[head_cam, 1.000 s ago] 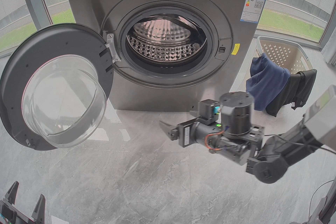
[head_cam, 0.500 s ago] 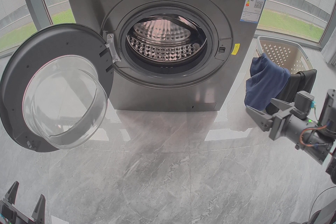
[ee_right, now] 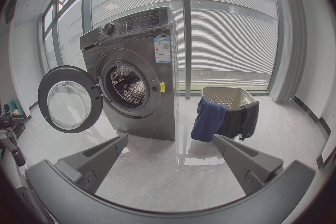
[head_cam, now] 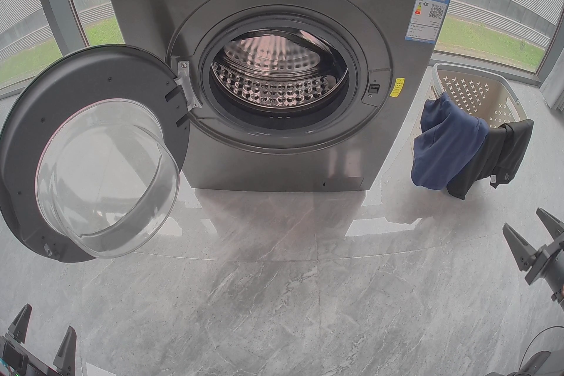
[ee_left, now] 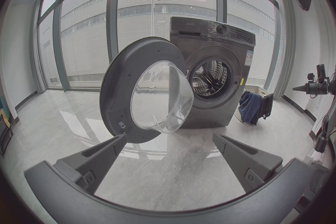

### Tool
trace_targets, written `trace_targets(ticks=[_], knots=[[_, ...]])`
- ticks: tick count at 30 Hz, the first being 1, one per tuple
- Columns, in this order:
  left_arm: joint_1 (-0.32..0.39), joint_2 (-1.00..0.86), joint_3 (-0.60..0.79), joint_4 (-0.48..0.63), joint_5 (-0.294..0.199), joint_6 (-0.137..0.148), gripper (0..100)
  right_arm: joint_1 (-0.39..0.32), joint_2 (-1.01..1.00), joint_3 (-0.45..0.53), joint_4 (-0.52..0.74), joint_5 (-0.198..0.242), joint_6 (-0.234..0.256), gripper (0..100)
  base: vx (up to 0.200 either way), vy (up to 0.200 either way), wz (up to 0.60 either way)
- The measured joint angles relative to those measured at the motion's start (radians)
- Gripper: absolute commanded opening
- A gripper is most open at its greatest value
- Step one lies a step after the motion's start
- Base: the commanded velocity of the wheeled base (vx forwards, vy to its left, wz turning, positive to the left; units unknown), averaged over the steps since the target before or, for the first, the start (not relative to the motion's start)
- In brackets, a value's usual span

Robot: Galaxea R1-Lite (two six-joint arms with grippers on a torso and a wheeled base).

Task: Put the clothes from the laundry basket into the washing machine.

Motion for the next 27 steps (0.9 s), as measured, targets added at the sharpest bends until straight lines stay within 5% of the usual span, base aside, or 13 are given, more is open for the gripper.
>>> trace_targets(ticks=[8,17,22,27], knots=[[0.0,0.0,0.0,0.0,0.0,0.0,100,-0.076,-0.331,0.034,0.364,0.02,0.005,100,0.2,0.0,0.0],[0.0,0.0,0.0,0.0,0.0,-0.002,100,-0.116,-0.663,0.036,0.756,0.027,0.013,100,0.0,0.0,0.0],[0.0,0.0,0.0,0.0,0.0,-0.003,100,-0.152,-0.761,0.036,0.803,0.015,-0.012,100,0.0,0.0,0.0],[0.001,0.0,0.0,0.0,0.0,-0.004,100,-0.237,-0.819,0.036,0.806,0.06,-0.03,100,0.0,-0.04,0.0]])
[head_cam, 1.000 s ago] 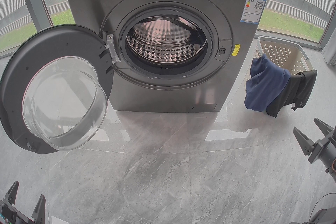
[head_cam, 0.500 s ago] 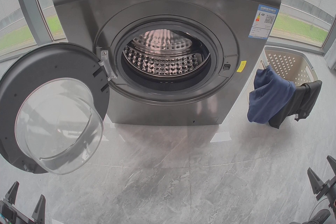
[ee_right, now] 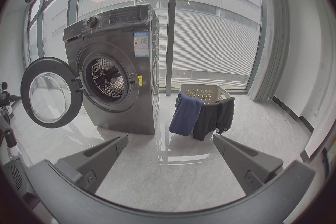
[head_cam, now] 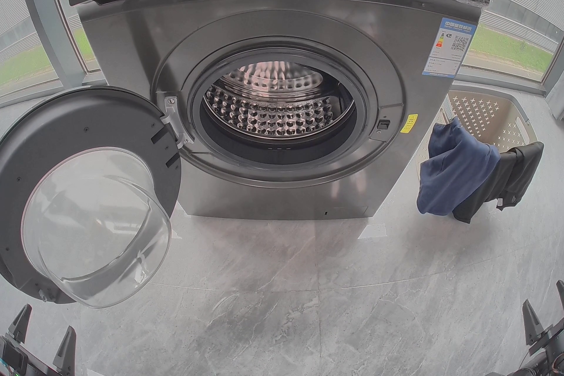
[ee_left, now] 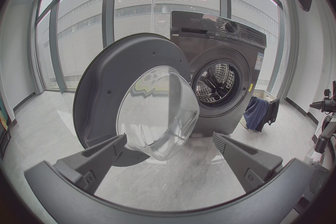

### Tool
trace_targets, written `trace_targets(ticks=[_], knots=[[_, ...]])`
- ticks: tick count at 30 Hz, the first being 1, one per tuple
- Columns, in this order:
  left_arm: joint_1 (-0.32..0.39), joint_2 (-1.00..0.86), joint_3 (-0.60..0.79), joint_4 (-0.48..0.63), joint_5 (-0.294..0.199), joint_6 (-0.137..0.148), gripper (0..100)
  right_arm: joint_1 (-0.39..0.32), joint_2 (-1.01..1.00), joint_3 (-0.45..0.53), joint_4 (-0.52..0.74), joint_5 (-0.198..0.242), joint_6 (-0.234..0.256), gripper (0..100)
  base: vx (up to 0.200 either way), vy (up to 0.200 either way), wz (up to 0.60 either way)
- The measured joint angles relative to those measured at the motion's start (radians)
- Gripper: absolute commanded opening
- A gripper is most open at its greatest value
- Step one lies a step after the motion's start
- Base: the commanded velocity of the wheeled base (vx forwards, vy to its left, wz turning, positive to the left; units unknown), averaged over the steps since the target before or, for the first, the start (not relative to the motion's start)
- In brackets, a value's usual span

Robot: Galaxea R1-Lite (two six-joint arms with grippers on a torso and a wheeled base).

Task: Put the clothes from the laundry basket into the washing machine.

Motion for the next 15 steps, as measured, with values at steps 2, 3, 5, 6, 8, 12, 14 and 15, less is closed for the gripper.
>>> trace_targets(ticks=[2,3,5,6,8,12,14,15], knots=[[0.0,0.0,0.0,0.0,0.0,0.0,100,-0.009,-0.02,0.0,0.031,0.033,0.015,100,0.0,-0.2,0.0],[0.0,0.0,0.0,0.0,0.0,0.0,100,-0.009,-0.027,0.0,0.045,0.05,0.02,100,0.0,-0.2,0.0],[0.0,0.0,0.0,0.0,0.0,0.0,100,-0.006,-0.044,0.0,0.059,0.072,0.021,100,0.0,-0.2,0.0],[0.0,0.0,0.0,0.0,0.001,0.0,100,-0.006,-0.049,0.0,0.057,0.075,0.02,100,0.0,-0.2,0.0],[0.0,0.0,0.0,0.0,0.001,0.001,100,-0.006,-0.059,0.0,0.047,0.078,0.02,100,0.0,-0.2,0.0],[0.001,0.0,0.0,0.0,0.001,0.001,100,-0.001,-0.069,0.0,0.046,0.078,0.026,100,0.0,-0.2,0.0],[0.001,0.0,0.0,0.0,0.001,0.002,100,-0.001,-0.072,0.0,0.045,0.078,0.024,100,0.0,-0.2,0.0],[0.001,0.0,0.0,0.0,0.001,0.002,100,-0.001,-0.073,0.0,0.045,0.078,0.024,100,0.0,-0.2,0.0]])
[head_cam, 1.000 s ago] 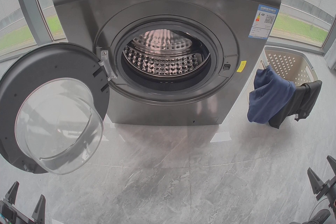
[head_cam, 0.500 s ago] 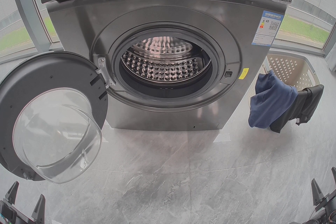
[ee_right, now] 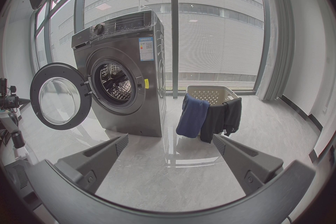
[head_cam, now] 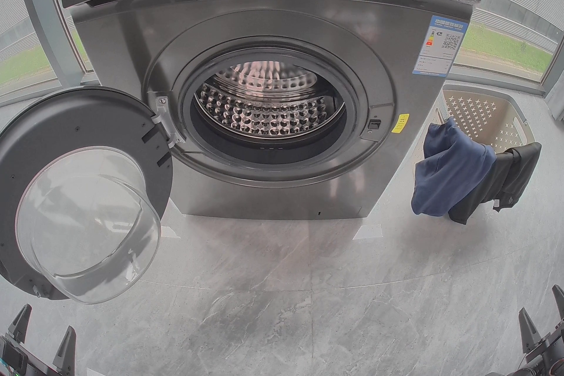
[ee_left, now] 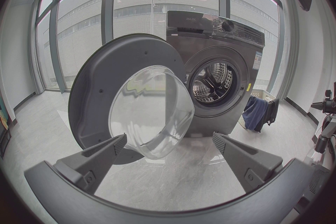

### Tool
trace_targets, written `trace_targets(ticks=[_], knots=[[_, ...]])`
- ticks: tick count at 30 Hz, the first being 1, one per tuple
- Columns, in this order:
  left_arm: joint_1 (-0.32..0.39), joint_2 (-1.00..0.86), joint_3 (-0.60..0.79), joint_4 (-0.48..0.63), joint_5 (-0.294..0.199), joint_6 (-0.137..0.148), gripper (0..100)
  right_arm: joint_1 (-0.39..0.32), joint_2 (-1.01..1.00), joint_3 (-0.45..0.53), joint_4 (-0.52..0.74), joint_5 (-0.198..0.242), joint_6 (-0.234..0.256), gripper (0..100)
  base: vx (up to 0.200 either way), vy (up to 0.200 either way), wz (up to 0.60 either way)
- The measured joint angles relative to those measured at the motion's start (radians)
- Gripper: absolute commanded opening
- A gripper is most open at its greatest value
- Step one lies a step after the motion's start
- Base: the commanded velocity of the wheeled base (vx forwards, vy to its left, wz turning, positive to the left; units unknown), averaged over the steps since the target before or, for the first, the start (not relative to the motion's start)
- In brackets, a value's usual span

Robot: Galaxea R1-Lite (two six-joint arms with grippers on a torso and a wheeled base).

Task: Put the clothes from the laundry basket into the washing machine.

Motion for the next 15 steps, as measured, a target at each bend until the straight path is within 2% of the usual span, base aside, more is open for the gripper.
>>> trace_targets(ticks=[15], knots=[[0.002,0.0,0.0,0.0,0.0,-0.003,100,0.001,-0.004,0.0,0.0,0.0,0.0,100,0.0,-0.2,0.0]])
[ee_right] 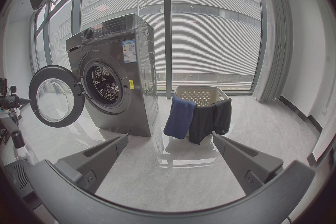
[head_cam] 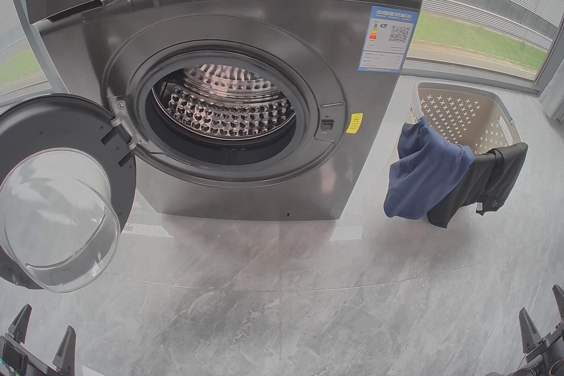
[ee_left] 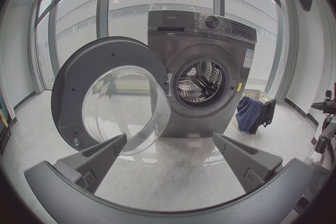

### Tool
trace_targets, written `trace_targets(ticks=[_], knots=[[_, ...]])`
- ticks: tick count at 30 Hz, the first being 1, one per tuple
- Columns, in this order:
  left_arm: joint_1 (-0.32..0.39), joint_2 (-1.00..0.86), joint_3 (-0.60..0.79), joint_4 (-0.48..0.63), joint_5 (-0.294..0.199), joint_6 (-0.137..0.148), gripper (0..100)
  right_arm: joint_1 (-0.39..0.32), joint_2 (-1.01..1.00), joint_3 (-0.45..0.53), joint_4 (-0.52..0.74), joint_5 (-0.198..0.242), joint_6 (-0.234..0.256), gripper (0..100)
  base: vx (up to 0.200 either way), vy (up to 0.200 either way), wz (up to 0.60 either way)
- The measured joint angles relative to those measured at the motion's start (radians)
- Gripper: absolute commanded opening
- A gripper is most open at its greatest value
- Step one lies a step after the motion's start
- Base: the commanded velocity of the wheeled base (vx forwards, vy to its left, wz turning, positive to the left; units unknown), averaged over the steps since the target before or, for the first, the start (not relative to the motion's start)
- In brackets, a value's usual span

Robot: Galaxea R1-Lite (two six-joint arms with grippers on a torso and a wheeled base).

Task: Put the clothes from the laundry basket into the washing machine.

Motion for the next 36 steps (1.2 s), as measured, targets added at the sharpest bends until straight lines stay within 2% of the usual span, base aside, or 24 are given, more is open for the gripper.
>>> trace_targets(ticks=[8,17,32,36], knots=[[0.0,0.0,0.0,0.0,0.0,0.001,100,0.0,0.0,0.0,0.0,0.0,0.0,100,0.0,-0.2,0.0],[0.0,0.0,0.0,0.0,0.0,-0.001,100,0.0,0.001,0.0,0.0,0.0,0.0,100,0.0,0.0,0.0],[0.0,0.0,0.0,0.0,-0.001,0.003,100,0.0,0.002,0.0,0.0,0.0,0.0,100,0.0,-0.2,0.0],[-0.001,0.0,0.0,0.0,-0.001,0.008,100,0.0,0.002,0.0,0.0,0.0,0.0,100,0.0,0.0,0.0]])
